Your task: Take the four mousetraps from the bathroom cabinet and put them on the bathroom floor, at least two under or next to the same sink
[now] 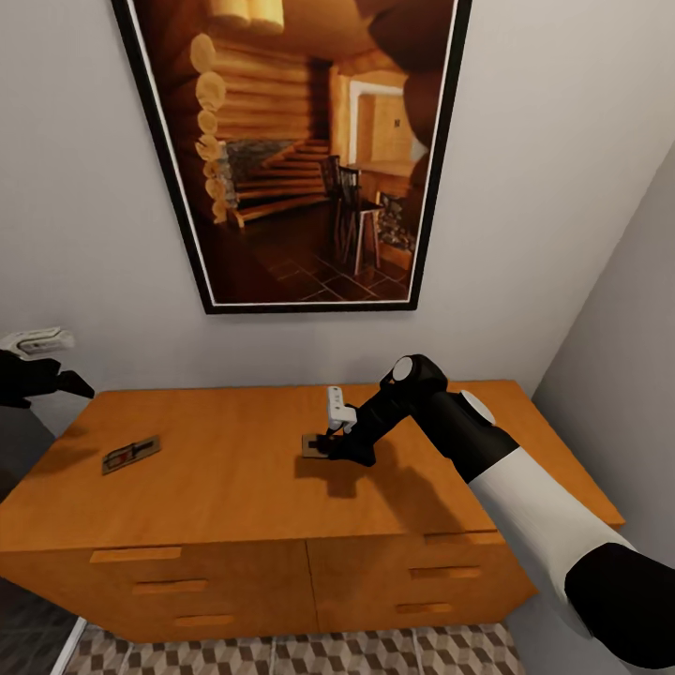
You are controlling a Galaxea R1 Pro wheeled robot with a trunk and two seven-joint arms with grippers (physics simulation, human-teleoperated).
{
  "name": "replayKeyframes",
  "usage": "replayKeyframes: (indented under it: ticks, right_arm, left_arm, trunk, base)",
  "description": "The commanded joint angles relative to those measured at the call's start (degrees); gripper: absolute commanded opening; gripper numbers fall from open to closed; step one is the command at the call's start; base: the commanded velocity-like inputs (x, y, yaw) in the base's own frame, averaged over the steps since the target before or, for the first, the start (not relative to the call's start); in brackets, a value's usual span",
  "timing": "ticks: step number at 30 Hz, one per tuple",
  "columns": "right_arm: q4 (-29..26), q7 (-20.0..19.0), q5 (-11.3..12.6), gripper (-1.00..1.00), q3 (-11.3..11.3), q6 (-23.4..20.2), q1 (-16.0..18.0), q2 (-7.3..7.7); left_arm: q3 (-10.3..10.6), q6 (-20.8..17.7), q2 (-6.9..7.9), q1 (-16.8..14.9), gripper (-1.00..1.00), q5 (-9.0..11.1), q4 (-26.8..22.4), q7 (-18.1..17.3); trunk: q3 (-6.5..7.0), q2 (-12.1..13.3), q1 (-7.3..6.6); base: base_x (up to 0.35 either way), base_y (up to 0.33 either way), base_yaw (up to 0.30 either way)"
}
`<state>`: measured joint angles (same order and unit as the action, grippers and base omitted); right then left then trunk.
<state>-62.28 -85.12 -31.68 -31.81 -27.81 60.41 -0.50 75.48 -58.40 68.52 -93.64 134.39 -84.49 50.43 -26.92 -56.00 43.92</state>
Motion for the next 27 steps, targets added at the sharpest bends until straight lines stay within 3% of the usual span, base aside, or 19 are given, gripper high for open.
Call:
replayKeyframes:
  ticks: [1, 6, 9, 14, 17, 20, 22, 27]
  right_arm:
    - [0.0, -0.4, -0.2, -1.00, 0.0, -0.8, 0.1, -0.03]
    - [0.0, -0.4, -0.3, -1.00, 0.0, -0.8, 0.1, -0.03]
    - [0.0, -0.4, -0.3, -1.00, 0.0, -0.8, 0.1, 0.02]
    - [0.0, -0.4, -0.3, -1.00, 0.0, -0.8, 0.1, 0.07]
    - [0.1, -0.5, -0.2, -1.00, -0.1, -0.8, 0.0, 0.02]
    - [0.2, -0.5, -0.1, -1.00, -0.1, -0.8, 0.0, -0.02]
    - [0.2, -0.5, -0.1, -1.00, 0.0, -0.8, 0.0, 0.04]
    - [0.2, -0.5, -0.1, -1.00, 0.0, -0.8, 0.0, 0.12]
  left_arm:
    - [0.3, 0.2, 0.24, -0.3, 1.00, 0.6, 0.0, 0.5]
    - [-1.9, 0.4, 0.23, -0.3, 1.00, 0.6, 0.0, 0.4]
    - [-5.6, 0.5, 0.38, -0.4, 1.00, 0.6, 0.2, 0.5]
    - [-7.3, 0.2, 0.51, -0.4, 1.00, 0.6, 0.1, 0.5]
    - [-6.7, 0.0, 0.46, -0.4, 1.00, 0.6, -0.2, 0.5]
    - [-4.2, -0.2, -0.24, -0.4, 1.00, 0.6, -0.5, 0.5]
    - [-1.8, -0.3, -1.75, -0.4, 1.00, 0.6, -0.6, 0.5]
    - [-0.9, -0.4, -4.19, -0.4, 1.00, 0.6, -0.7, 0.5]
  trunk:
    - [-0.08, -0.1, 0.01]
    - [-0.08, -0.1, 0.01]
    - [-0.08, -0.1, 0.01]
    - [-0.08, -0.1, 0.01]
    - [-0.06, -0.1, 0.01]
    - [0.12, -0.1, 0.01]
    - [0.28, -0.1, 0.01]
    - [0.71, -0.1, 0.01]
  base:
    - [0.016, -0.012, 0.000]
    - [0.006, -0.004, 0.000]
    - [0.001, -0.001, 0.000]
    - [0.000, 0.000, 0.000]
    - [0.000, 0.000, -0.007]
    - [0.000, 0.000, -0.077]
    - [0.000, 0.000, -0.141]
    - [0.000, 0.000, -0.155]
